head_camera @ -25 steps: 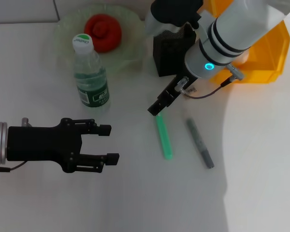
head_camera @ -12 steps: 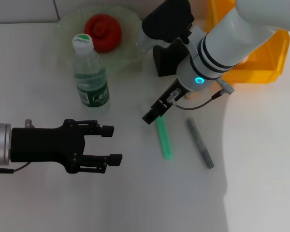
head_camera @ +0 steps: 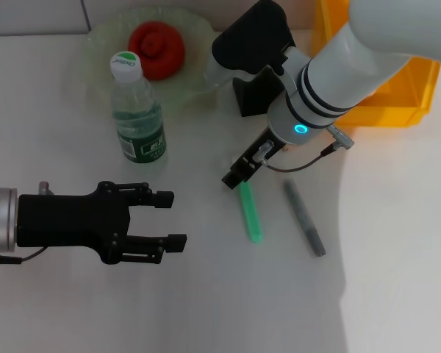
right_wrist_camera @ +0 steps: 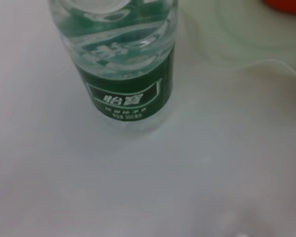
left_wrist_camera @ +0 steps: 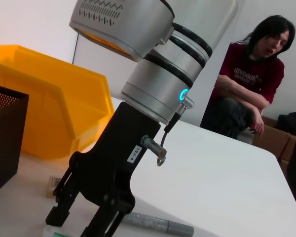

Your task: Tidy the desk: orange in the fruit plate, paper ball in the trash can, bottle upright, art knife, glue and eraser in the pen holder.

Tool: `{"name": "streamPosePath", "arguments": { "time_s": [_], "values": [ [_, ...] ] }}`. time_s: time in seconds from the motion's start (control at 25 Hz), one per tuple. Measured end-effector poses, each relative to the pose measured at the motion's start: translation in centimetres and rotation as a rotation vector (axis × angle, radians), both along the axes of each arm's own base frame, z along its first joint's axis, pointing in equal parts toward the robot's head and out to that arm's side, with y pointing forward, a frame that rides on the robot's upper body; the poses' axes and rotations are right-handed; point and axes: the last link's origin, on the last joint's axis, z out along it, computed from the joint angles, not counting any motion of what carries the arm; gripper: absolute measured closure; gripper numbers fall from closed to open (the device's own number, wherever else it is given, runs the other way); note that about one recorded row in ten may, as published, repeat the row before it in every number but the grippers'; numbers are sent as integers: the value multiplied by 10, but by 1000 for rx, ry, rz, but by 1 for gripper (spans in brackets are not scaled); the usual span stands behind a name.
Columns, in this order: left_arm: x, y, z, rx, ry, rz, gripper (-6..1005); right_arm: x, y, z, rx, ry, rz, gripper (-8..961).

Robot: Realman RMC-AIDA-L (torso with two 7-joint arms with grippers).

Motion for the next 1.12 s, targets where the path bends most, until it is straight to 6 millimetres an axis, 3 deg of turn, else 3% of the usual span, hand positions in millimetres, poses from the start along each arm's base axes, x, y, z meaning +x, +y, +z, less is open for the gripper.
{"name": "streamPosePath", "arguments": {
  "time_s": [0.04,0.12,0.36,0.6,1.12],
  "values": [
    [0,0,0,0,0,0,216,0,0,0,-1,-1,1,123],
    [0,0,0,1,1,1,216,0,0,0,0,-1,2,289],
    [0,0,-1,4,1,3,216,0,0,0,5,1,3,564],
    [0,0,-2,6,1,5,216,-1,1,0,5,1,4,741],
    [0,3,-4,18,6,9,216,1,-2,0,11,24,2,771]
  ]
}}
